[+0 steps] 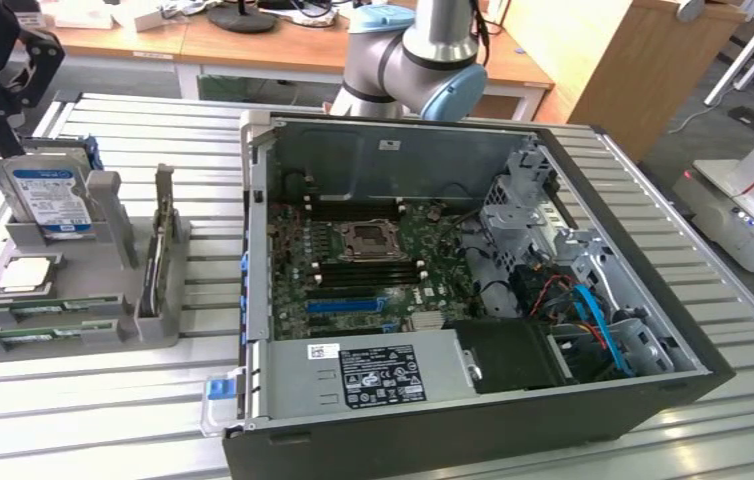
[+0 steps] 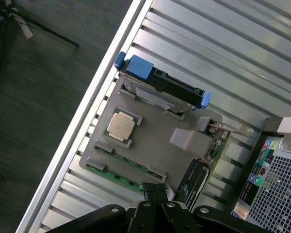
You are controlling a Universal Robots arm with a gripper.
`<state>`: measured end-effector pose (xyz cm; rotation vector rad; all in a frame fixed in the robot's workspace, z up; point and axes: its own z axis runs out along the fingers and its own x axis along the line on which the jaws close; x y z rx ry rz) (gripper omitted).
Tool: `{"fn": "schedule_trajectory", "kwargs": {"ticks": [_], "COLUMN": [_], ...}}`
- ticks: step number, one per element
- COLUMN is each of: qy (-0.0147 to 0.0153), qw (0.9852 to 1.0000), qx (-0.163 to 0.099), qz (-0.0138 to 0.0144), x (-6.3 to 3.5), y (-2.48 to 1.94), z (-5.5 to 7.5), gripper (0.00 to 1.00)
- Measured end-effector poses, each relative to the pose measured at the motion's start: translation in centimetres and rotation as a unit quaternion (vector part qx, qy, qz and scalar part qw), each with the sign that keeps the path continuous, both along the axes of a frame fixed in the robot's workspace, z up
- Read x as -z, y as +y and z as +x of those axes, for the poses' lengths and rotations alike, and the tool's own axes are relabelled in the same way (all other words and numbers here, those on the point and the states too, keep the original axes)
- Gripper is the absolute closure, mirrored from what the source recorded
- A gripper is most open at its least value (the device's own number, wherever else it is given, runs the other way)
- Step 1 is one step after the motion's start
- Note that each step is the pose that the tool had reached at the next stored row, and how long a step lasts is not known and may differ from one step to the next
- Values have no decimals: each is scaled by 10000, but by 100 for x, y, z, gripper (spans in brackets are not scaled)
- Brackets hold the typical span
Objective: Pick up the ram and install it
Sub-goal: 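Pick up the ram and move it above insertion slot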
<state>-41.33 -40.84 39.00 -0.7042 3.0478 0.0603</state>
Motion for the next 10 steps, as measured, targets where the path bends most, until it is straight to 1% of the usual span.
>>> {"fn": "schedule_trajectory", "kwargs": {"ticks": [2,5,8,10], "qy": [0,0,0,0], "qw": [9998,9990,9973,9958], "qx": [-189,-458,-727,-915], "qz": [-5,-11,-18,-22], "x": [0,1,2,3], "y": [0,0,0,0], "z": [0,0,0,0], "gripper": [89,89,89,89]}}
